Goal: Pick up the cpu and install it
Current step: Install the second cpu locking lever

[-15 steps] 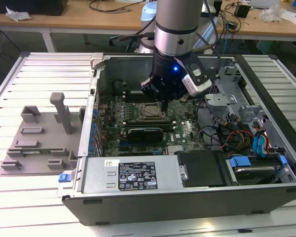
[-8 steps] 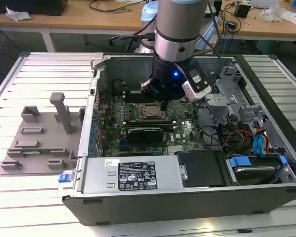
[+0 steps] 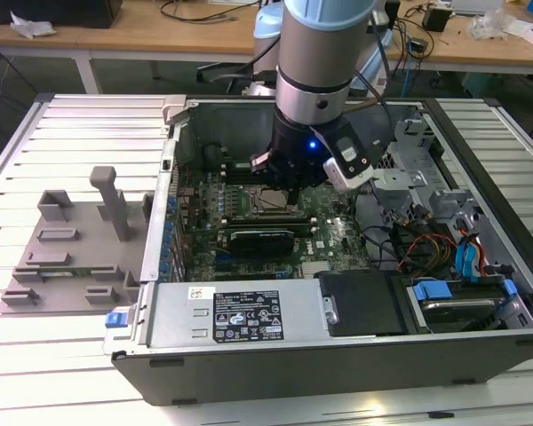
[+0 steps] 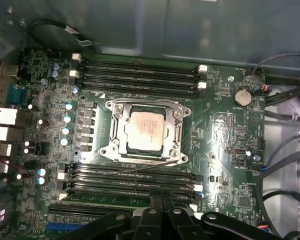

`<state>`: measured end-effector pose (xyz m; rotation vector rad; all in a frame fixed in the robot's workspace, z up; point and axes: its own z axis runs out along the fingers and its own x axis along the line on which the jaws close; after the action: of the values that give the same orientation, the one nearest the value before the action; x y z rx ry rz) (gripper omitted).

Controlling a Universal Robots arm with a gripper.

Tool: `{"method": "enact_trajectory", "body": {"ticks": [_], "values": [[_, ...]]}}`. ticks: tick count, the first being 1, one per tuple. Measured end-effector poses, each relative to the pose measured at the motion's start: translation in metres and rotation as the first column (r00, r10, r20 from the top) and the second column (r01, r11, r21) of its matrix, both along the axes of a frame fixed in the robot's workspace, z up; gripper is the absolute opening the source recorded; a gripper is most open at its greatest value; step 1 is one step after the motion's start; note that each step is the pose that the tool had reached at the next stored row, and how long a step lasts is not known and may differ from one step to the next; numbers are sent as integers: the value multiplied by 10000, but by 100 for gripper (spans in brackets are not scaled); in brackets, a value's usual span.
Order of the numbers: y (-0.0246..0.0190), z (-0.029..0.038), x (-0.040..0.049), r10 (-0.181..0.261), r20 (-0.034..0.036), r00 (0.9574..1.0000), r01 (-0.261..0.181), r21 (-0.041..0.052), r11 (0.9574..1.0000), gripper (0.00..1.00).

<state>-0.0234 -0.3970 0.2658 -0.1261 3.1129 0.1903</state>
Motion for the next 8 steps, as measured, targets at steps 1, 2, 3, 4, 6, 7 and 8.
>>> {"method": "enact_trajectory", "body": {"ticks": [1, 2, 3, 4, 6, 7, 8], "values": [[0, -13, 0, 0, 1, 10000, 0, 1, 10000, 11], [0, -23, 0, 0, 0, 10000, 0, 0, 10000, 11], [0, -30, 0, 0, 1, 10000, 0, 1, 10000, 11], [0, -39, 0, 0, 0, 10000, 0, 1, 10000, 11], [1, -55, 0, -1, 1, 10000, 1, 1, 10000, 11], [2, -64, 0, 0, 1, 10000, 0, 0, 10000, 11], [3, -73, 0, 0, 1, 10000, 0, 1, 10000, 11]]}}
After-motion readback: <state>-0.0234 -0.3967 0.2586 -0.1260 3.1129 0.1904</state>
